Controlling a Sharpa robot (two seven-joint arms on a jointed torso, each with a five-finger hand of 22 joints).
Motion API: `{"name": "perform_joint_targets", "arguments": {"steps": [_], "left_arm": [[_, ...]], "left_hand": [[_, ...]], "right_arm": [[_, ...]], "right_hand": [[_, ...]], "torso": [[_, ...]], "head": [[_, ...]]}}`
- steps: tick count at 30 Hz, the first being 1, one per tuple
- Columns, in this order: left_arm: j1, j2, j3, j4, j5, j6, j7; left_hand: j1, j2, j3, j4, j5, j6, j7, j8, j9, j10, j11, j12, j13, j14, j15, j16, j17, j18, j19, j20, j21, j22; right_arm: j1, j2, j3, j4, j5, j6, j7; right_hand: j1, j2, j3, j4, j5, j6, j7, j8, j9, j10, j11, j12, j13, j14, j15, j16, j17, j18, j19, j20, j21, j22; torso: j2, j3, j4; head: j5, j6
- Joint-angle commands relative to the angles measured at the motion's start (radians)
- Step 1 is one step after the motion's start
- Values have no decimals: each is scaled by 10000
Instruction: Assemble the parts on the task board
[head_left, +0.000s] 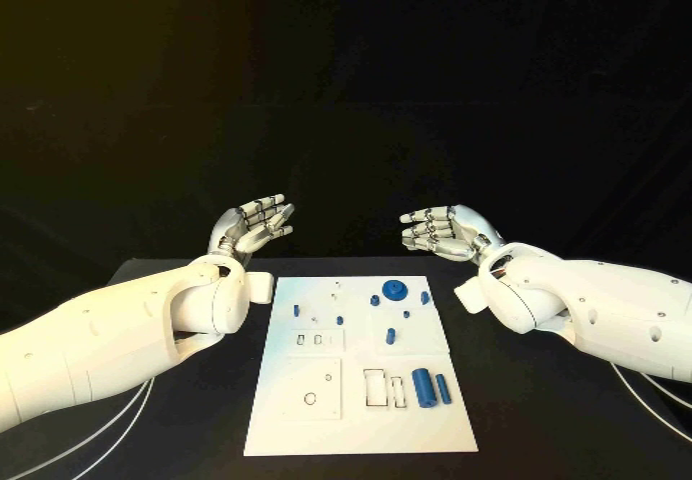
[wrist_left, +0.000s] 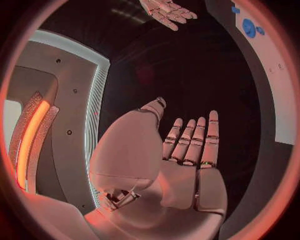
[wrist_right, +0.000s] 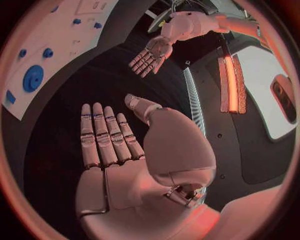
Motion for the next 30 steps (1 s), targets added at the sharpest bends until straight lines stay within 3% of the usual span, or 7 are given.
{"name": "perform_joint_targets", "arguments": {"steps": [1,8,14,18,24,28,30], "left_arm": [[52,-100,10,200,-65,398,98],[150,-544,12,869,-79,800,24],[232,-976,14,1545,-129,1130,-5],[294,-1235,16,1955,-140,1317,-7],[428,-1529,21,2513,-145,1491,-5],[503,-1646,30,2767,-146,1545,-2],[536,-1686,35,2853,-146,1560,-5]], "left_hand": [[101,-45,136,-11,25,429,953,97,60,995,-5,119,59,1109,-72,231,171,45,394,-4,144,16],[139,-228,338,-89,1,1997,866,532,315,2663,-249,353,149,2317,-392,689,576,348,1408,-54,632,118],[236,-346,424,-189,-6,2128,837,604,333,2905,-305,354,154,2472,-453,785,723,366,1625,-93,746,133],[266,-387,436,-222,-11,2139,822,611,334,2935,-314,346,152,2471,-459,786,744,371,1674,-103,773,138],[291,-426,441,-251,-16,2149,809,618,335,2957,-321,339,151,2461,-463,781,759,370,1706,-109,790,141],[294,-430,442,-255,-17,2150,807,619,335,2959,-321,338,150,2458,-463,780,761,370,1710,-110,792,141],[297,-435,442,-259,-18,2151,805,619,336,2962,-322,336,150,2454,-462,778,762,370,1715,-111,795,141]], "right_arm": [[79,25,6,-49,-1874,-29,-317],[282,129,9,-192,-4573,517,-1259],[401,245,10,-257,-7272,991,-2200],[427,362,11,-312,-8488,1163,-2641],[426,595,11,-536,-9644,1475,-3039],[394,724,11,-710,-10062,1648,-3176],[374,772,11,-779,-10188,1701,-3226]], "right_hand": [[105,-106,114,21,24,571,629,125,66,260,-66,-57,1,288,-57,19,1,132,320,-29,15,15],[179,-475,367,88,24,1501,347,359,180,1228,-384,-37,18,1457,-440,328,148,156,1577,-398,267,67],[230,-828,354,191,4,1999,34,526,335,2234,-764,16,93,2903,-988,960,739,144,3006,-996,856,266],[210,-1083,-22,278,-8,2270,-212,598,492,2829,-1089,-31,172,4312,-1525,1840,1598,122,4647,-1634,1967,809],[166,-1360,-14,486,-179,2304,-393,477,749,2711,-1269,-89,239,5542,-1884,3732,3599,74,5797,-2051,3328,1660],[126,-1476,87,647,-179,2268,-389,414,957,2351,-1270,-78,357,5619,-1868,5136,4939,45,6002,-2095,4044,2217],[140,-1498,53,738,-167,2204,-405,376,1108,2132,-1268,-63,480,5850,-1851,7780,7452,-249,6349,-2115,6277,4680]], "torso": [[134,-21,84],[363,-98,188],[601,-184,327],[756,-213,415],[1002,-273,565],[1139,-295,631],[1192,-298,657]], "head": [[-44,-14],[-134,26],[-220,99],[-292,141],[-400,176],[-467,223],[-493,235]]}}
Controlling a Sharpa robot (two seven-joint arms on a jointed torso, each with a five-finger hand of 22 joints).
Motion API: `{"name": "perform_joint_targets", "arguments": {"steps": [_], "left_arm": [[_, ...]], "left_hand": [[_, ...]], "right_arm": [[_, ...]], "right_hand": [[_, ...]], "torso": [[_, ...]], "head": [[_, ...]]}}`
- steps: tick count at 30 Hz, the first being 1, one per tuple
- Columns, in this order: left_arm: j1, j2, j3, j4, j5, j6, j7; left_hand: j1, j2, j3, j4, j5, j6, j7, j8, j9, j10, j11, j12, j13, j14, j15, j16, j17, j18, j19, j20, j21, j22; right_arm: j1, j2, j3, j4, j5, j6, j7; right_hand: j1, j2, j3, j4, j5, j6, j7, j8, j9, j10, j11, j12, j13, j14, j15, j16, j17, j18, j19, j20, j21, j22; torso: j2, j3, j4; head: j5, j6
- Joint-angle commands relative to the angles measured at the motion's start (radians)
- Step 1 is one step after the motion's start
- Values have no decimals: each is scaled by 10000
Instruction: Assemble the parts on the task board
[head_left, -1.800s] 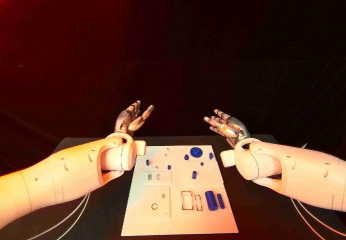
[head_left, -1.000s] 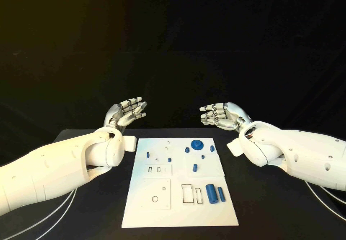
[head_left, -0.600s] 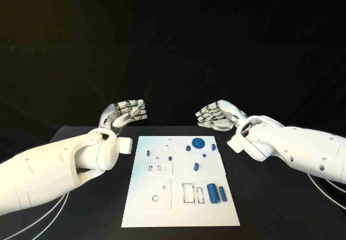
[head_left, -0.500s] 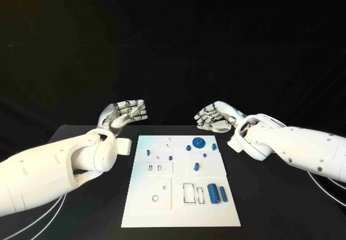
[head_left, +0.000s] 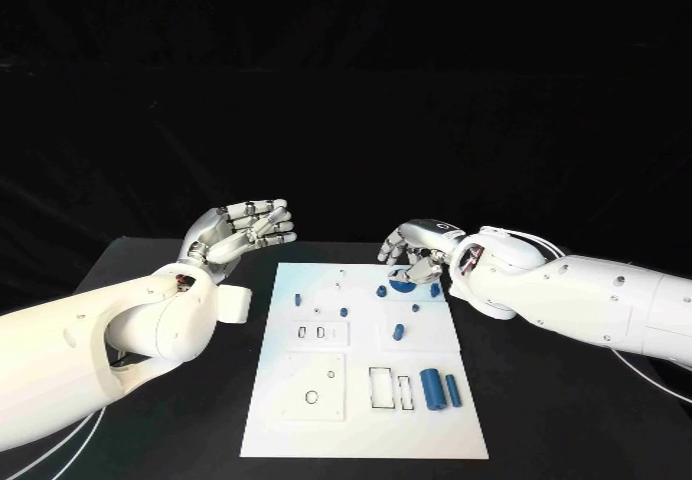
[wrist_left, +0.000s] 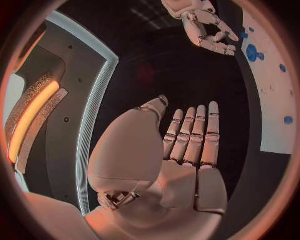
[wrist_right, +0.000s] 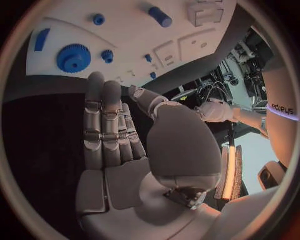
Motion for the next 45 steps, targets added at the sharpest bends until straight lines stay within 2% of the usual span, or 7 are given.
{"name": "perform_joint_targets", "arguments": {"steps": [1,9,15,28,35,40,45], "left_arm": [[69,-53,19,178,-79,391,46],[141,-162,29,381,-79,441,24],[184,-244,44,523,-79,458,11],[246,-349,70,688,-78,465,-27],[269,-372,74,701,-78,442,-49],[284,-373,76,702,-78,442,-61],[297,-381,77,699,-78,446,-78]], "left_hand": [[-19,-119,30,-38,-18,76,462,48,12,83,1,17,10,43,-7,27,16,104,96,-11,67,12],[-23,-131,29,-39,-25,75,459,49,12,86,1,8,7,24,-5,16,20,104,117,-14,78,15],[-26,-134,28,-38,-26,73,459,48,11,86,2,5,6,16,-4,12,22,105,125,-16,83,16],[-39,-144,26,-34,-30,64,460,44,9,78,5,-12,0,-14,1,-6,26,102,148,-18,95,18],[-54,-145,32,-27,-33,49,481,37,4,62,17,-43,-7,-85,18,-46,30,92,155,-15,98,12],[-54,-144,35,-28,-34,48,482,37,4,62,20,-48,-8,-99,21,-54,31,90,153,-14,96,10],[-54,-140,39,-28,-35,47,484,37,3,62,22,-52,-9,-115,25,-63,31,88,149,-13,93,8]], "right_arm": [[-40,68,4,-116,-1147,548,-457],[-93,175,3,-313,-1353,786,-581],[-210,226,2,-469,-1459,939,-664],[-300,291,4,-580,-1498,920,-733],[-304,319,4,-595,-1469,844,-733],[-304,329,5,-606,-1446,874,-758],[-303,347,5,-633,-1436,913,-780]], "right_hand": [[70,-121,-36,132,-33,-82,-23,-89,197,-211,-1,24,144,242,56,2201,2052,-346,143,-2,2014,2207],[154,-109,-102,251,-26,-173,-17,-134,453,-403,32,50,263,300,94,3816,3490,-634,247,42,4364,4895],[167,-107,-142,340,-23,-192,-6,-147,594,-462,46,55,318,388,117,4537,4125,-753,275,99,5340,6036],[171,-39,-92,445,23,-139,6,-132,724,-413,60,92,372,434,133,5025,4536,-835,291,167,5997,6814],[124,36,121,550,174,-76,-3,-109,813,-240,44,120,390,449,112,5237,4676,-925,393,194,6544,7482],[107,108,326,612,249,36,-8,-49,897,-90,34,132,389,455,105,5356,4747,-966,429,201,6800,7797],[102,140,491,638,258,154,-18,23,984,32,17,127,381,458,97,5448,4797,-980,423,201,6920,7941]], "torso": [[196,-26,96],[295,-25,172],[395,-30,252],[549,-13,348],[608,-7,348],[622,-37,368],[656,-25,369]], "head": [[-59,38],[-148,14],[-199,32],[-291,56],[-286,71],[-292,63],[-294,75]]}}
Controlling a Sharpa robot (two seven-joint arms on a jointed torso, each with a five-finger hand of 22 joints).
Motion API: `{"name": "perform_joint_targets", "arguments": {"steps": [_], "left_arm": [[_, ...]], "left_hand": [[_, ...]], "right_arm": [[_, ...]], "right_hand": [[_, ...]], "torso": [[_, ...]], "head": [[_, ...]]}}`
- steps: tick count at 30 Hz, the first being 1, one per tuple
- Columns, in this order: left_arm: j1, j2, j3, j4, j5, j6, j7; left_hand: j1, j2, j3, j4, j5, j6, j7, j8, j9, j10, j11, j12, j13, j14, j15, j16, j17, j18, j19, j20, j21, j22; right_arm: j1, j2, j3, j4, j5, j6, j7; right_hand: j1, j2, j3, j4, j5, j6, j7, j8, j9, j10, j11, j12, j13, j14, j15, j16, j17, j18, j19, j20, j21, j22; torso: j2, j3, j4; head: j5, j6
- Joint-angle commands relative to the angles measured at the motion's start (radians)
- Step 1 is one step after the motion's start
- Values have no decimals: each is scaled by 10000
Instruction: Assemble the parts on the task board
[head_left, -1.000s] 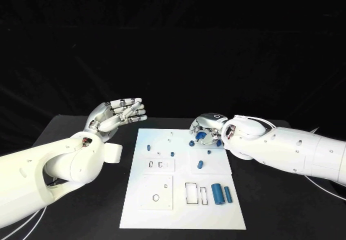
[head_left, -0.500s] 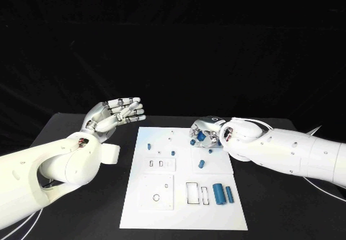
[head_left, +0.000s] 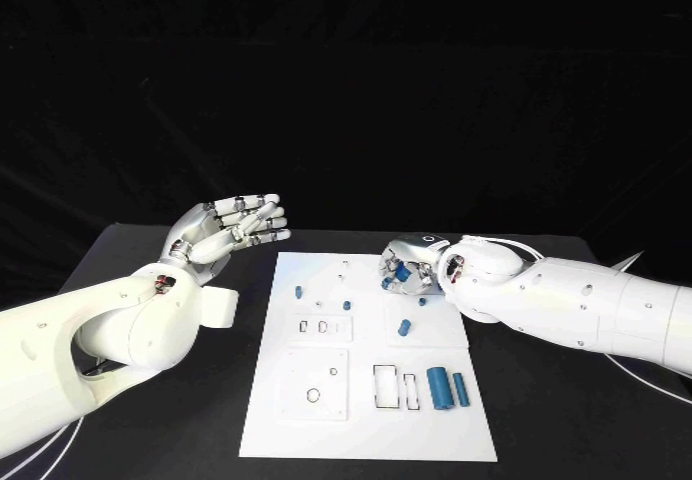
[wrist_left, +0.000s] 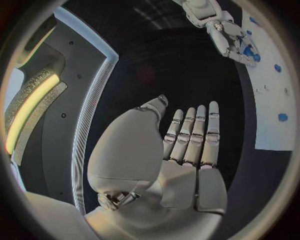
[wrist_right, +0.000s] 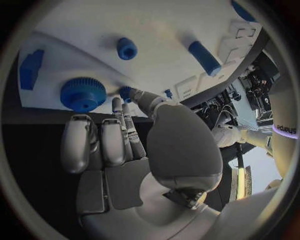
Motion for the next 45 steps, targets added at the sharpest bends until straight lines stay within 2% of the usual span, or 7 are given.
{"name": "perform_joint_targets", "arguments": {"steps": [1,13,17,21,35,40,45], "left_arm": [[27,1,11,29,-54,175,18],[50,-7,11,50,-54,205,-20],[56,0,11,37,-54,210,-30],[59,3,11,28,-54,209,-37],[64,2,11,-43,-54,203,-42],[83,9,11,-64,-54,193,-26],[93,23,11,-64,-54,195,-26]], "left_hand": [[-9,-96,40,-28,-34,48,485,47,8,62,21,-51,-4,-77,-12,-63,15,112,78,-13,57,2],[-9,-96,40,-28,-34,48,485,47,8,62,21,-51,-4,-77,-12,-63,15,112,78,-13,57,2],[-9,-91,46,-28,-38,47,487,47,8,63,24,-59,-5,-99,-7,-75,18,109,72,-11,53,-2],[-8,-89,49,-29,-39,45,489,46,7,62,25,-63,-6,-104,-6,-78,20,109,71,-10,52,-4],[-7,-86,54,-31,-42,37,490,42,5,56,28,-72,-8,-109,-5,-81,25,109,69,-10,51,-6],[-7,-89,57,-34,-44,23,489,35,1,45,33,-85,-10,-113,-3,-83,31,109,70,-10,50,-9],[-7,-89,57,-34,-44,23,489,35,1,45,33,-85,-10,-113,-3,-83,31,109,70,-10,50,-9]], "right_arm": [[-4,27,3,-27,-100,155,-46],[-4,95,3,-47,-93,95,-78],[-3,93,4,-35,-93,-198,-152],[-3,90,4,-11,-124,-367,-253],[156,40,58,477,-223,-1826,-778],[255,362,74,263,-229,-2123,-1038],[283,750,79,-59,-262,-2396,-1192]], "right_hand": [[6,142,116,13,61,99,-7,52,39,119,-6,49,3,389,26,71,24,-120,52,16,64,53],[2,211,296,37,19,322,-67,206,202,312,-55,51,-4,393,-4,186,80,-158,79,3,297,346],[190,443,476,-73,18,664,-203,487,461,640,-178,130,34,406,-96,293,147,-194,117,-61,504,614],[214,493,506,-128,21,724,-241,600,606,748,-215,134,52,404,-130,322,142,-199,108,-95,544,663],[176,602,511,-173,55,829,-296,832,899,920,-272,128,84,394,-173,342,89,-211,101,-136,624,772],[131,575,491,-168,57,806,-295,849,942,935,-272,118,86,394,-176,351,87,-214,102,-141,641,796],[117,565,492,-170,63,776,-288,847,961,923,-268,101,83,390,-175,342,64,-212,94,-142,633,786]], "torso": [[35,0,7],[85,4,8],[93,1,9],[106,2,11],[120,-9,13],[140,-26,27],[161,-14,63]], "head": [[-4,2],[-1,-14],[-8,-10],[-8,3],[-28,134],[-29,165],[-29,160]]}}
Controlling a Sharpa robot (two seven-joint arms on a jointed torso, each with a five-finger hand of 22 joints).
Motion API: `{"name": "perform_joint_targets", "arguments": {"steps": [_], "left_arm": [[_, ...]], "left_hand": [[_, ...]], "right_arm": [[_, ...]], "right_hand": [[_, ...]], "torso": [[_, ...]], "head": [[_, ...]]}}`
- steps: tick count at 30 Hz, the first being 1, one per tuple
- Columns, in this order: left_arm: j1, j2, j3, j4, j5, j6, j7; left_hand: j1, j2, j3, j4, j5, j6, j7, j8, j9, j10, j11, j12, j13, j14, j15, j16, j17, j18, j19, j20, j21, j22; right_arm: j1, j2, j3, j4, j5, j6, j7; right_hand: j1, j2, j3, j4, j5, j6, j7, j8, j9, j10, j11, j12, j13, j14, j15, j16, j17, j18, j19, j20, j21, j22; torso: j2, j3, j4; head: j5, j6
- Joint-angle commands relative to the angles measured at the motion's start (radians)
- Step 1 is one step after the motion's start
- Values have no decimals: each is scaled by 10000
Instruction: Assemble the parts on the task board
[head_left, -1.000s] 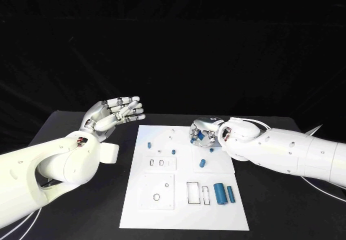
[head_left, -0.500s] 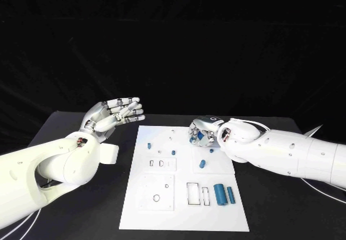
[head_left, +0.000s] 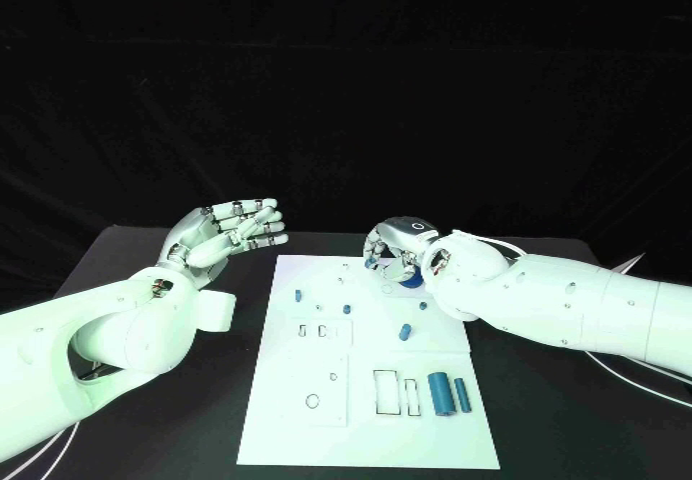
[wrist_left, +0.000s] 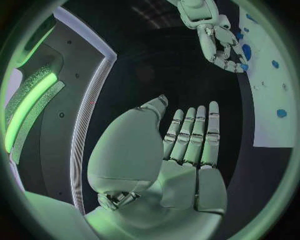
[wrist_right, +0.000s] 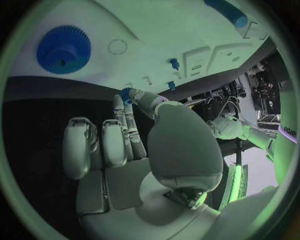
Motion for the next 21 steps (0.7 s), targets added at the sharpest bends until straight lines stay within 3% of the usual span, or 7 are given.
{"name": "perform_joint_targets", "arguments": {"steps": [1,7,21], "left_arm": [[25,28,10,14,-49,161,69],[35,58,10,31,-49,161,69],[89,105,11,42,-49,154,60]], "left_hand": [[-7,-89,30,-6,-44,23,489,36,4,45,33,-49,-9,-40,-4,-36,9,116,71,-9,50,-6],[-7,-92,32,-9,-45,9,487,29,0,34,36,-62,-11,-42,-3,-37,16,117,73,-9,51,-9],[-5,-91,37,-13,-45,3,484,26,-1,29,37,-70,-12,-43,-1,-38,21,117,75,-9,52,-11]], "right_arm": [[17,263,4,-248,-176,-623,-383],[23,701,7,-665,-118,-758,-441],[-44,1284,-10,-1257,104,-326,-404]], "right_hand": [[-30,44,6,-6,46,8,-22,24,117,74,9,24,-1,426,-66,33,-9,-59,22,-71,49,-12],[-75,6,-10,0,23,-28,-11,27,151,69,18,3,-3,425,-58,42,-9,-65,25,-69,69,18],[-84,3,4,-4,46,-62,-4,23,174,57,23,-16,-7,424,-56,46,-15,-59,12,-68,53,-4]], "torso": [[16,4,26],[40,-9,39],[48,4,18]], "head": [[8,-5],[-9,21],[125,-60]]}}
